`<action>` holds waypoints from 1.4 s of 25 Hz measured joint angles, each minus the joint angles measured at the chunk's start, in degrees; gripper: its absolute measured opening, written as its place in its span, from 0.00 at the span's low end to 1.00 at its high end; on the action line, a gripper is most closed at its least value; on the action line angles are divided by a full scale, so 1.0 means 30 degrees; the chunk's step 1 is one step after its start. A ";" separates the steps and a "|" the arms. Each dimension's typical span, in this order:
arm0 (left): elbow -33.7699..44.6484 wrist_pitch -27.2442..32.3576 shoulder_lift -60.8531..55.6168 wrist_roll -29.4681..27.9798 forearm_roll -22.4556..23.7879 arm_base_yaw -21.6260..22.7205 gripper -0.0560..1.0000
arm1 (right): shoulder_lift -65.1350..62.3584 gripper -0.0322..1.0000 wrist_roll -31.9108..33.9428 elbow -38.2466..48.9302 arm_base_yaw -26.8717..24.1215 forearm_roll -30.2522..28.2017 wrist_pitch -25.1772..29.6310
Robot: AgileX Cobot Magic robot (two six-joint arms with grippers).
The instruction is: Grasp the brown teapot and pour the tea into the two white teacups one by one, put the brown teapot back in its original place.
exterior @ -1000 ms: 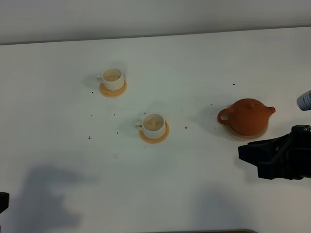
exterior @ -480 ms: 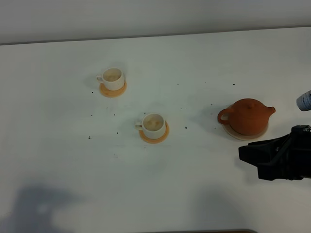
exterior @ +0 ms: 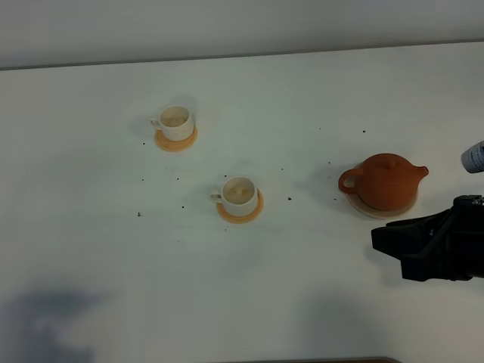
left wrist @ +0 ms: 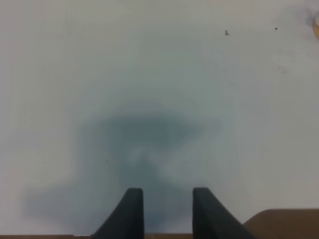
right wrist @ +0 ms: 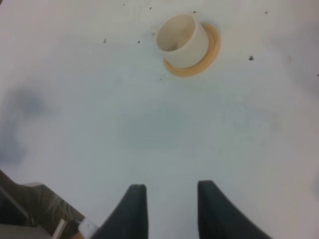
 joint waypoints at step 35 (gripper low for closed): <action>0.0018 -0.0129 -0.4863 -0.0015 0.0020 0.0000 0.29 | 0.2472 0.26 0.2093 -0.5195 0.0000 -0.1954 -0.0138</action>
